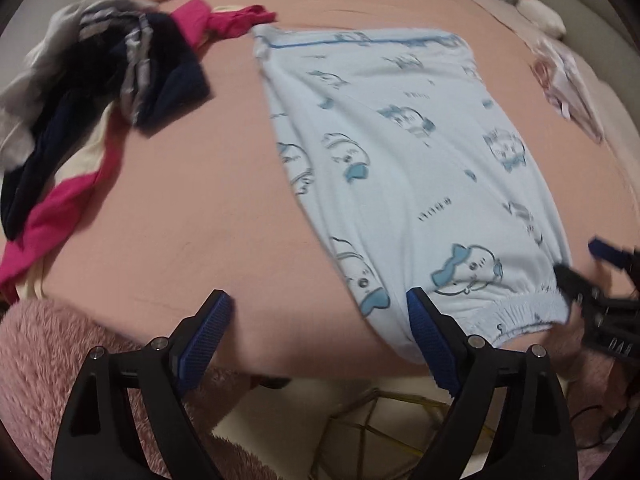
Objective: Fold clothes
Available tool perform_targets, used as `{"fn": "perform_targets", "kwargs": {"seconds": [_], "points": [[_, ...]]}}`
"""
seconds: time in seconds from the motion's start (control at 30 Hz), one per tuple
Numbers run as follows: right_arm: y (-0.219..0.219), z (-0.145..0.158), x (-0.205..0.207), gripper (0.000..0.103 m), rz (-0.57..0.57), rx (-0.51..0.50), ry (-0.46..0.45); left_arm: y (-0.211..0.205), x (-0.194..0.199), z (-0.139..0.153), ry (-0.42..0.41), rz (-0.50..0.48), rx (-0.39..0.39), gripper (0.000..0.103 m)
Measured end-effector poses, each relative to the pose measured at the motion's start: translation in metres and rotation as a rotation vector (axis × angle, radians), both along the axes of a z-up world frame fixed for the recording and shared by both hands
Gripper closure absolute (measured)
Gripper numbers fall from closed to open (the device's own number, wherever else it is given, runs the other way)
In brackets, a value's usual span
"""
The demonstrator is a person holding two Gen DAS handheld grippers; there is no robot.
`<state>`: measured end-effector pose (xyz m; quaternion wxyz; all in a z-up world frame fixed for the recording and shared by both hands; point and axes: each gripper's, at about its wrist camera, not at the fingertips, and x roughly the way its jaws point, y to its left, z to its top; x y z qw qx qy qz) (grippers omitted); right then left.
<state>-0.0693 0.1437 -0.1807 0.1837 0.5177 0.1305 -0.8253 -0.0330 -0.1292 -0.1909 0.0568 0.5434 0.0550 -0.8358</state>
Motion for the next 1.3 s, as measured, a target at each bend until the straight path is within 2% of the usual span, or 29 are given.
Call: {"fn": "perform_targets", "kwargs": {"seconds": [0.13, 0.3, 0.37, 0.43, 0.47, 0.53, 0.6, 0.73, 0.9, 0.97, 1.13, 1.2, 1.3], "points": [[0.003, 0.015, 0.014, 0.009, 0.004, 0.03, 0.07, -0.021, 0.002, 0.022, 0.107, 0.075, 0.037, 0.013], [0.0, 0.029, -0.007, 0.009, -0.02, -0.065, 0.078, -0.03, -0.024, 0.013, 0.137, 0.065, 0.077, 0.013], [-0.015, 0.03, -0.019, 0.009, -0.009, -0.053, 0.1, -0.018, -0.035, 0.006, 0.115, 0.026, 0.026, 0.013], [-0.033, 0.026, -0.027, 0.009, 0.031, -0.036, 0.124, -0.007, -0.041, -0.003, 0.077, 0.004, -0.062, 0.013], [-0.043, 0.019, -0.032, 0.009, 0.05, -0.003, 0.126, -0.006, -0.042, -0.008, 0.057, 0.008, -0.115, 0.013], [-0.055, 0.0, -0.036, 0.01, 0.069, 0.083, 0.122, -0.013, -0.037, -0.012, 0.037, 0.039, -0.154, 0.013], [-0.049, -0.007, -0.038, 0.01, 0.059, 0.067, 0.115, -0.026, -0.031, -0.011, 0.024, 0.081, -0.12, 0.013], [-0.017, -0.001, -0.041, 0.009, -0.051, -0.002, 0.038, -0.043, -0.024, -0.005, 0.033, 0.136, -0.044, 0.013], [0.006, 0.016, -0.041, 0.011, -0.071, -0.096, 0.005, -0.054, -0.036, 0.011, 0.094, 0.118, 0.135, 0.013], [0.01, 0.031, -0.05, 0.012, -0.075, -0.136, 0.011, -0.06, -0.053, 0.014, 0.113, 0.102, 0.16, 0.013], [-0.001, 0.059, -0.101, 0.012, -0.059, -0.172, 0.021, -0.091, -0.105, 0.016, 0.154, 0.096, 0.272, 0.013], [-0.011, 0.059, -0.128, 0.012, -0.075, -0.171, 0.018, -0.099, -0.127, 0.009, 0.162, 0.097, 0.325, 0.013], [-0.025, 0.047, -0.175, 0.012, -0.121, -0.22, -0.042, -0.106, -0.157, -0.001, 0.174, 0.089, 0.368, 0.013]]}}
